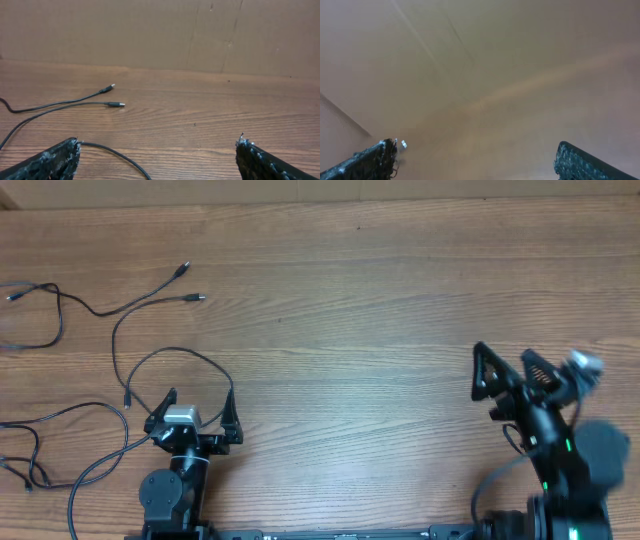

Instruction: Untangle cables

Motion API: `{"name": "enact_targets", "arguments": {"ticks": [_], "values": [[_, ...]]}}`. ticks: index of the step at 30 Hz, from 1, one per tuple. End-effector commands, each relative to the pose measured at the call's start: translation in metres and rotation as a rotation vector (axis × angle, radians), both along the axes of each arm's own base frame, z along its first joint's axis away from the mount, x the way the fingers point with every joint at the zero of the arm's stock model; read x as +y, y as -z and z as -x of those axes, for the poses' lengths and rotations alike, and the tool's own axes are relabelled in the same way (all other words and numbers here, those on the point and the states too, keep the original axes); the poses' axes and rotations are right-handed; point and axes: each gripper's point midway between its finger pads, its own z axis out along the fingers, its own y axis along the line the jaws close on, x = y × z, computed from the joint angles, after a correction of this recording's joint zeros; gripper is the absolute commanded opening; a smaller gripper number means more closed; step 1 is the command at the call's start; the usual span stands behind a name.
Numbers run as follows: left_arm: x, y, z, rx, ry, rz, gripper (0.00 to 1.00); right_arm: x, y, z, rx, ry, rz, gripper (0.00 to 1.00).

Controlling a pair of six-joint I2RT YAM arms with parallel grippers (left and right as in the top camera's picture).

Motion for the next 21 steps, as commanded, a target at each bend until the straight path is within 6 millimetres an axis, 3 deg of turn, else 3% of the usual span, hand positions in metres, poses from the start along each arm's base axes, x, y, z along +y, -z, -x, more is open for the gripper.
{"name": "enact_targets", "arguments": {"ticks": [1, 5, 7, 18, 21], "values": [[-0.001, 0.001, 0.000, -0.004, 0.003, 0.007, 1.00, 0.002, -0.030, 0.020, -0.159, 0.001, 0.013, 1.00], [-0.001, 0.001, 0.000, -0.004, 0.003, 0.006, 1.00, 0.003, -0.053, 0.031, -0.276, 0.002, 0.024, 1.00], [-0.001, 0.001, 0.000, -0.004, 0.003, 0.006, 0.99, 0.004, -0.053, 0.034, -0.289, 0.002, 0.025, 1.00], [-0.001, 0.001, 0.000, -0.004, 0.003, 0.006, 1.00, 0.004, 0.019, 0.036, -0.271, 0.002, 0.024, 1.00], [-0.001, 0.001, 0.000, -0.004, 0.003, 0.006, 1.00, 0.004, 0.025, 0.030, -0.317, -0.002, 0.027, 1.00]]}}
